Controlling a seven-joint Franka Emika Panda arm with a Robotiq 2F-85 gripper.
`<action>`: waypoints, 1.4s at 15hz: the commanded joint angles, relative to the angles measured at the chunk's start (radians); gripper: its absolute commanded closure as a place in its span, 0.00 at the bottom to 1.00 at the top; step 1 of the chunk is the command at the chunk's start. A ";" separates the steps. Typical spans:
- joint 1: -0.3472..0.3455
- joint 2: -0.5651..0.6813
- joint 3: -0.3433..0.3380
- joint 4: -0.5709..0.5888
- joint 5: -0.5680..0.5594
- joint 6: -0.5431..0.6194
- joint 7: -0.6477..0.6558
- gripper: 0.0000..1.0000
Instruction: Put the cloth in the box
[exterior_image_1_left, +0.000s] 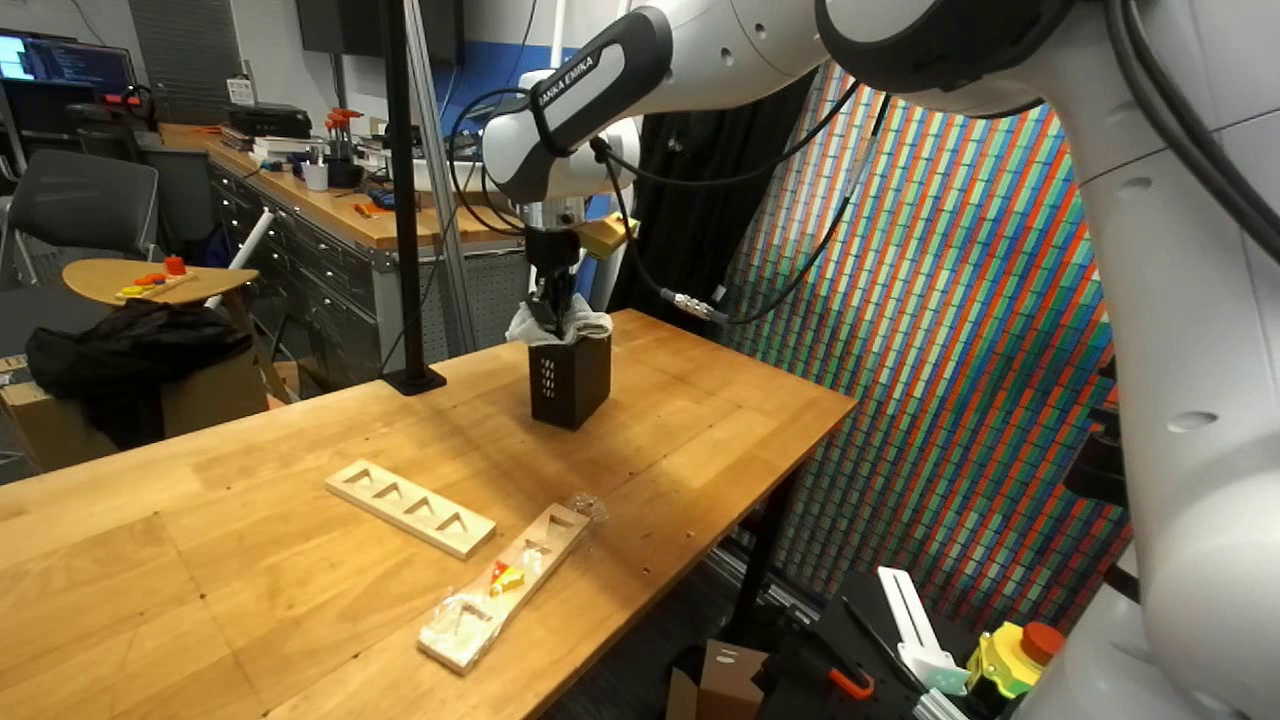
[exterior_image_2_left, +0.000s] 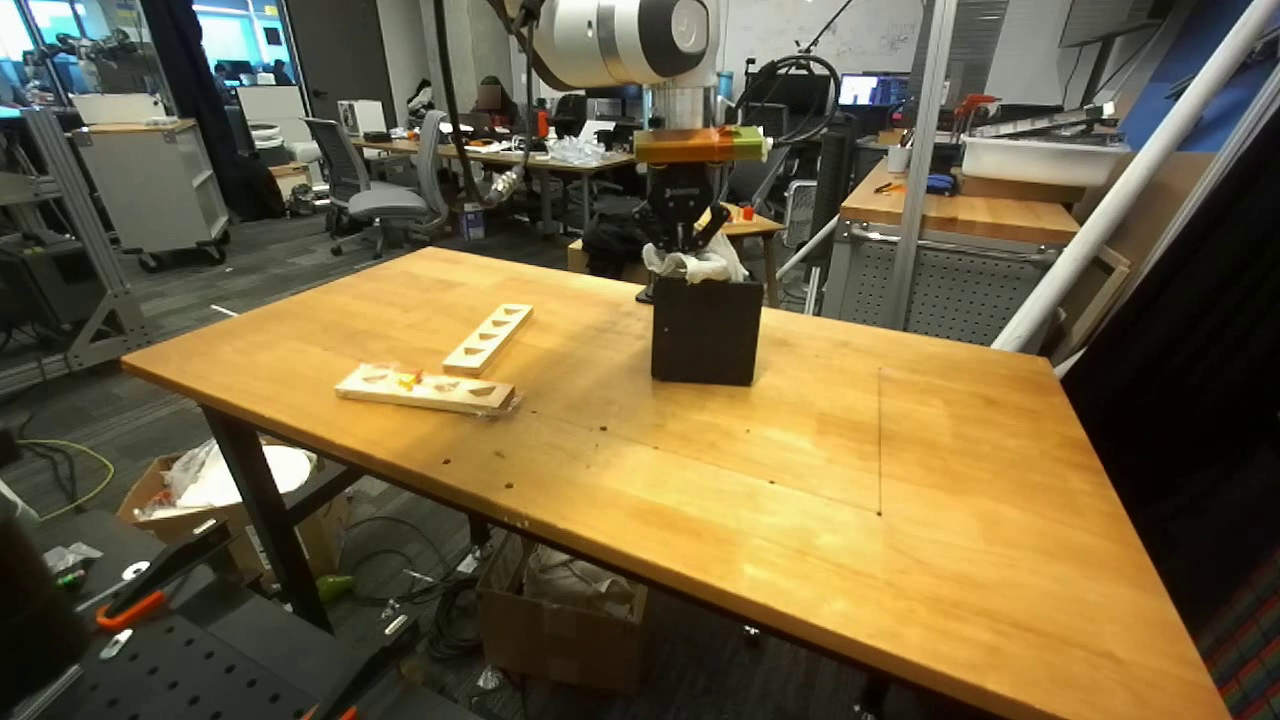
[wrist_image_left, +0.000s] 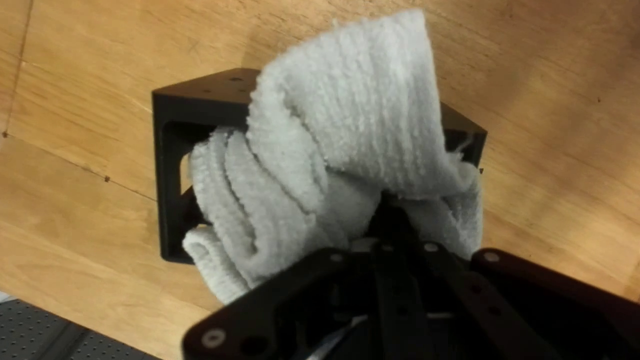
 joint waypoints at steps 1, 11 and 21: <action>-0.005 0.030 0.011 0.010 0.036 0.031 0.009 0.98; -0.012 0.015 0.007 0.006 0.059 0.047 0.010 0.98; -0.010 -0.025 -0.006 -0.020 0.045 0.062 0.032 0.98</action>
